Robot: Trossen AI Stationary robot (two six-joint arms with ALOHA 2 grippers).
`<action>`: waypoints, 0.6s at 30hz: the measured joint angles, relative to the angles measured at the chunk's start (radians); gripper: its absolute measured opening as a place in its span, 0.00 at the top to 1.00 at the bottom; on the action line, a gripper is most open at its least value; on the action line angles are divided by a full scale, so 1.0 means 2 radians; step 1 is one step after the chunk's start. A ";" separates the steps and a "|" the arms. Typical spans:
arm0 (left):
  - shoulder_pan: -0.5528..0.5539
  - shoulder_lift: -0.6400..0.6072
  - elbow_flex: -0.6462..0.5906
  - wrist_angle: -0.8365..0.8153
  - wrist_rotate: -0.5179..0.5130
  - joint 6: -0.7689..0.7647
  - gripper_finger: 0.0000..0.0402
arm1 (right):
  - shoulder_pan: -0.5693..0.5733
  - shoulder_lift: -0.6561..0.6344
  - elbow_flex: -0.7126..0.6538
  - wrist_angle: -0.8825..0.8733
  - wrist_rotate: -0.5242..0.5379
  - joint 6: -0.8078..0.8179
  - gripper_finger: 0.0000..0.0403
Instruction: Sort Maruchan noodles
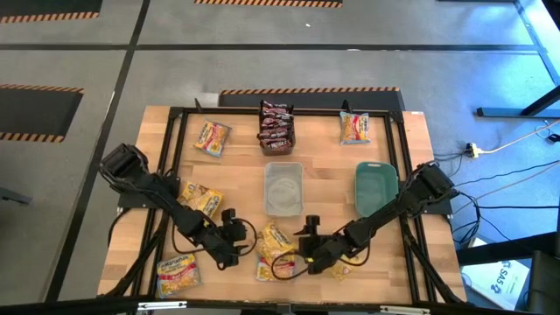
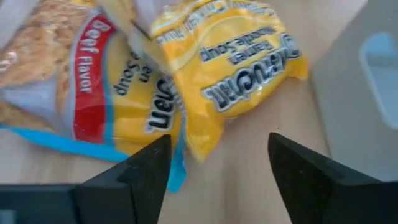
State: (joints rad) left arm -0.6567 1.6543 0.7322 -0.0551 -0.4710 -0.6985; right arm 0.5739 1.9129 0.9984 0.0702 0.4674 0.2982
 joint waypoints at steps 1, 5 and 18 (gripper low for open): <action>0.000 0.001 0.000 0.000 -0.003 0.001 0.41 | -0.003 0.000 0.000 0.001 0.005 -0.006 0.42; 0.001 0.001 0.000 0.008 -0.009 0.002 0.41 | -0.007 0.000 0.000 0.005 0.010 -0.017 0.53; 0.028 0.024 0.000 0.104 0.039 0.063 0.41 | -0.017 0.000 0.000 0.031 -0.034 -0.061 0.95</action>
State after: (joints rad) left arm -0.6002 1.7018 0.7326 0.1536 -0.3923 -0.5729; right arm 0.5407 1.9129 0.9985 0.1326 0.3992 0.1770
